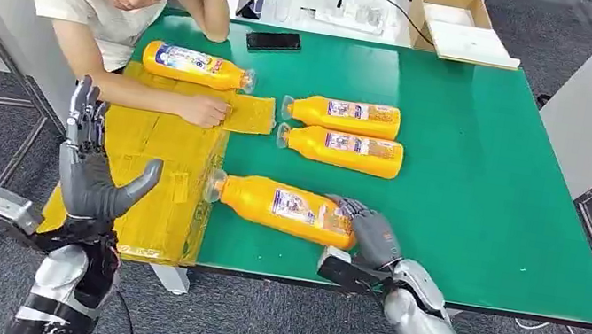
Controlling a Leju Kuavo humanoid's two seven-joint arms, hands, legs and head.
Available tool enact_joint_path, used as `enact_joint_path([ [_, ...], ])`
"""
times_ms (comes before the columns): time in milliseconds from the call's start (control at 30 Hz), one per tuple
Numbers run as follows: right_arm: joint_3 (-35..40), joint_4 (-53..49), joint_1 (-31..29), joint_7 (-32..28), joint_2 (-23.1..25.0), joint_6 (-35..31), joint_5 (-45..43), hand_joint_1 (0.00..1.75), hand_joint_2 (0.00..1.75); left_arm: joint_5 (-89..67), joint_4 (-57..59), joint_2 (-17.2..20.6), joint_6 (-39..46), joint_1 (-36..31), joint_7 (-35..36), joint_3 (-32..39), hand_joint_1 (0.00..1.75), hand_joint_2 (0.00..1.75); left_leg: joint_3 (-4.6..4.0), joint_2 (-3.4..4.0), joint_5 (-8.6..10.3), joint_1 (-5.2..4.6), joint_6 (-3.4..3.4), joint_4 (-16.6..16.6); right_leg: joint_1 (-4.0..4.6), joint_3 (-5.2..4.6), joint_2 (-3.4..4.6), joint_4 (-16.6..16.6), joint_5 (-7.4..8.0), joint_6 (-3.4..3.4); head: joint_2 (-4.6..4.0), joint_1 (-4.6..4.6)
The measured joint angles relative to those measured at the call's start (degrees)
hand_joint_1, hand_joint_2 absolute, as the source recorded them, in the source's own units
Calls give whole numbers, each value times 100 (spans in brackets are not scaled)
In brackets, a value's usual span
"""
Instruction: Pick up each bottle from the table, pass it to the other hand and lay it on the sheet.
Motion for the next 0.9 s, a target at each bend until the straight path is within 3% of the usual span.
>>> enact_joint_path([
  [233, -685, -1185, 567, -203, 349, -129, -240, 175, 175, 301, -624, -201, -15, 300, -100, -231, 0, 175, -4, -4, -3, 0, 1, 0, 0, -3, -1, -2, -2, 0, 2, 0],
  [567, -1084, -1822, 951, -365, 634, -205, -429, 175, 175, 481, -1265, -369, 46, 532, -92, -376, 0, 175, -1, -4, -1, 0, 0, 0, 1, -3, -1, -2, -2, 1, 2, 0],
  [733, -1223, -2204, 1246, -710, 903, 325, -1272, 175, 175, 1521, -1024, -330, -1286, 580, 413, -752, 0, 175, -3, 1, -5, 0, -1, -1, 0, -6, 1, -2, -3, -1, 0, 0],
  [900, -1115, -2244, 1254, -819, 1173, 1105, -1495, 175, 175, 1460, -222, -238, -2268, 445, 680, -1129, 0, 175, -4, 3, -4, 0, -1, -2, 1, -7, 1, -2, -3, -1, 0, 0],
])
